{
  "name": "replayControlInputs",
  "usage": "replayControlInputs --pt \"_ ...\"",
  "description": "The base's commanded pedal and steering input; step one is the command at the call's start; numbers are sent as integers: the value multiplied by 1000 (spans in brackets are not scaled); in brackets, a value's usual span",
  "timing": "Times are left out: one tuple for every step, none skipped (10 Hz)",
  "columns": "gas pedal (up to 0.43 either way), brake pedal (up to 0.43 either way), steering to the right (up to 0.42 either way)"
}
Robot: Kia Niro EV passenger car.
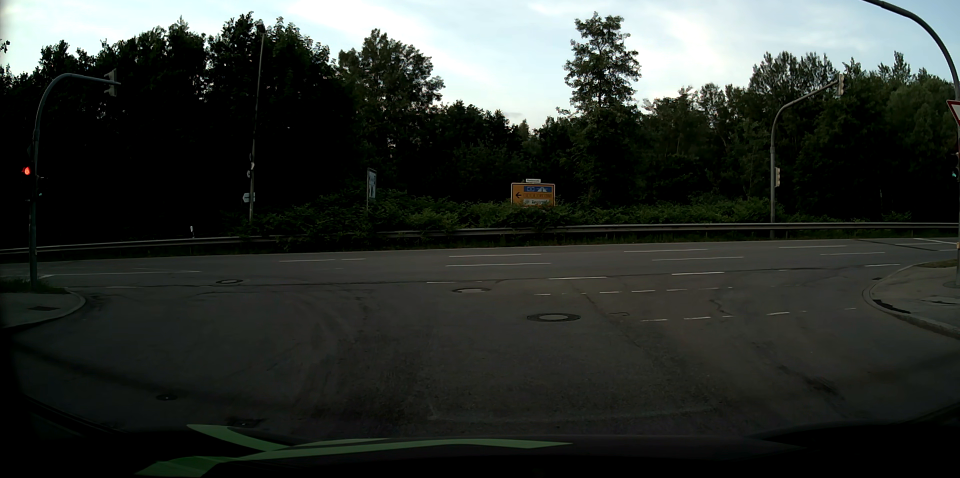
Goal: Follow the waypoints while adhering to traffic rules and regulations
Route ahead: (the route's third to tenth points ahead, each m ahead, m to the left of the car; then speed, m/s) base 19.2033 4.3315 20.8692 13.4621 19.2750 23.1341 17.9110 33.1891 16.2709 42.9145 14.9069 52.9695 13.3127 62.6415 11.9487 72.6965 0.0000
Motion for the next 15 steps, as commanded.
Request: replayControlInputs --pt "0 323 -18" --pt "0 323 -18" --pt "0 329 -18" --pt "0 323 -18" --pt "0 323 -18" --pt "0 323 -18" --pt "0 323 -18" --pt "0 329 -18" --pt "0 323 -18" --pt "0 323 -18" --pt "0 329 -18" --pt "0 323 -18" --pt "0 329 -18" --pt "0 329 -18" --pt "0 329 -18"
